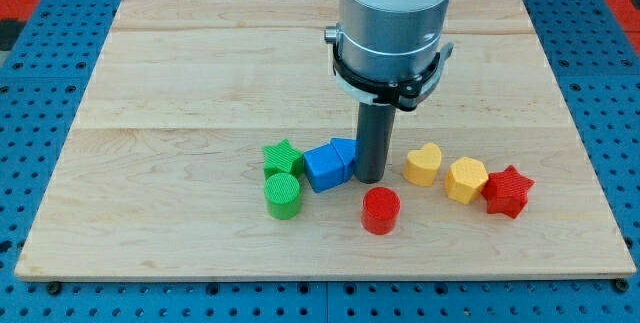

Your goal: Group up the blue blocks and green blocks

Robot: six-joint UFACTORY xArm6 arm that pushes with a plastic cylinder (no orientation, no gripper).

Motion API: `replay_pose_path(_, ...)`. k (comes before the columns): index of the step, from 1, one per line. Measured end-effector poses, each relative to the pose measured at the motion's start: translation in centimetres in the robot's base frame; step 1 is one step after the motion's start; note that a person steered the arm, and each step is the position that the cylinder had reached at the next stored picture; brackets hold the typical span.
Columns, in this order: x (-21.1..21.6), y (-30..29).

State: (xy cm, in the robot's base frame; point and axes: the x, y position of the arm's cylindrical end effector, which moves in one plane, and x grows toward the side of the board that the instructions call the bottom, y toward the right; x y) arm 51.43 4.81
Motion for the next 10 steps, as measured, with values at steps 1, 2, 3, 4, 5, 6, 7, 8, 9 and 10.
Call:
replay_pose_path(1,1.2,-1.5)
replay_pose_path(2,1.1,-6.1)
replay_pose_path(3,0.8,-2.3)
replay_pose_path(4,0.2,2.0)
replay_pose_path(5,-2.0,1.5)
replay_pose_path(6,-3.2,2.7)
replay_pose_path(7,-2.2,-0.5)
replay_pose_path(8,-1.9,-5.6)
replay_pose_path(9,-1.9,-4.9)
replay_pose_path(10,-0.4,-3.5)
